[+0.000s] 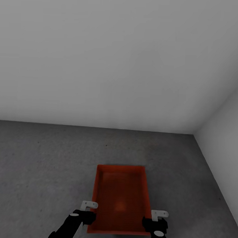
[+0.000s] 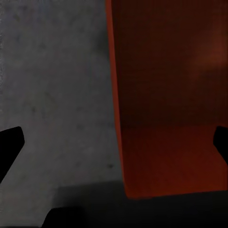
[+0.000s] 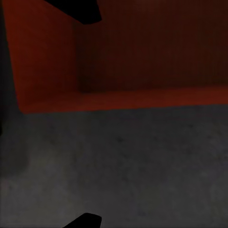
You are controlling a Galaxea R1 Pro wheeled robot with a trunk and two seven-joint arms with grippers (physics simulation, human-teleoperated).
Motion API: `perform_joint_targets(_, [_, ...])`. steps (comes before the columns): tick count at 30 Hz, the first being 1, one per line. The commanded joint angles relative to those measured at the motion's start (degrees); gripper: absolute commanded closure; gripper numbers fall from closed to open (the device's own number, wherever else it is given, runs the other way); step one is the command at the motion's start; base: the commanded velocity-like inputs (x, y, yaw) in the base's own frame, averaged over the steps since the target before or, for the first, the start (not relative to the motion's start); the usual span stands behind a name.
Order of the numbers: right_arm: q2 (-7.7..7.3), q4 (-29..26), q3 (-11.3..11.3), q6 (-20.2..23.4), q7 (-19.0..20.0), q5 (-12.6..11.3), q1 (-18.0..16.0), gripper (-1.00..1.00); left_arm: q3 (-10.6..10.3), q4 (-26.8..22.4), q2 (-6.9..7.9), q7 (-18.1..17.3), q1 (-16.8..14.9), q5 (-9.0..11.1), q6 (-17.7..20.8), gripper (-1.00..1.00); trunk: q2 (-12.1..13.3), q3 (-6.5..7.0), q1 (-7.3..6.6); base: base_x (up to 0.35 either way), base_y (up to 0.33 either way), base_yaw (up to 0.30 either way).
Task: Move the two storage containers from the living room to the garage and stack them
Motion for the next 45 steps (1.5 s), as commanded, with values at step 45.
perform_joint_targets(45, [-0.04, 0.0, 0.5, 0.0, -0.4, -0.6, -0.1, -1.00, 0.1, 0.2, -0.04, 0.1, 0.0, -0.5, 0.4, -1.00, 18.0, 8.05, -9.90, 0.000, 0.000, 0.000])
